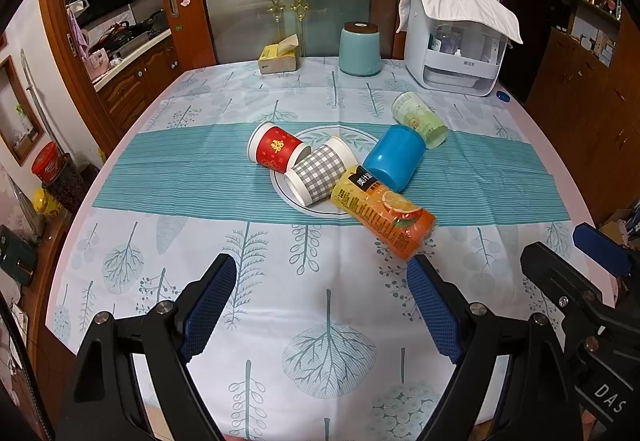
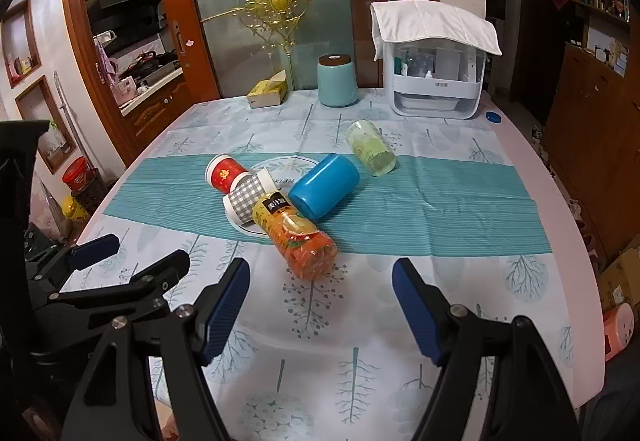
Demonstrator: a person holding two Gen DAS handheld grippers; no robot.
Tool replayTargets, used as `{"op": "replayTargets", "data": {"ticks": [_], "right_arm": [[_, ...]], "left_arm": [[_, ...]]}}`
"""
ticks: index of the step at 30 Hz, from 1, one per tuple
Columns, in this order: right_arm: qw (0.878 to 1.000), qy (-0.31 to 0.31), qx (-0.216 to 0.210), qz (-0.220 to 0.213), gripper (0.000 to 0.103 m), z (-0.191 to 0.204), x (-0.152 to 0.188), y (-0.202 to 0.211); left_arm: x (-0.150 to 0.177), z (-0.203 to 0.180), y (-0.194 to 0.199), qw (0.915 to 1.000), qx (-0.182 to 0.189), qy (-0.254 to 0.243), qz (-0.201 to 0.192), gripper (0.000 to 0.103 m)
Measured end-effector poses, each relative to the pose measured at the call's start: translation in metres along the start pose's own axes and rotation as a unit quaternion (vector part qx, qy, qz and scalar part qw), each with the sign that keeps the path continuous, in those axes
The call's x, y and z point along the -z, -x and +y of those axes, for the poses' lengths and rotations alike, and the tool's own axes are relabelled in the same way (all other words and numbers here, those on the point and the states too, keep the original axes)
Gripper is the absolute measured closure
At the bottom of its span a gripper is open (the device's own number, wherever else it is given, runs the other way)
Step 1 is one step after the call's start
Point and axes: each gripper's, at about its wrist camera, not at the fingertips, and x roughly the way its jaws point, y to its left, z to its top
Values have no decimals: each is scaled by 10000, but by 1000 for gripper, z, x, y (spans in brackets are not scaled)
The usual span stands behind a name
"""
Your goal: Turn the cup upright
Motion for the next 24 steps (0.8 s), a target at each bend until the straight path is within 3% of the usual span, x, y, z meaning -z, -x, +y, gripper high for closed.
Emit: {"op": "replayTargets", "data": {"ticks": [24], "right_arm": [[9999,-42,-36,112,29,0,3,-5]], "left_arm": [[1,0,0,10000,21,5,33,17]]}}
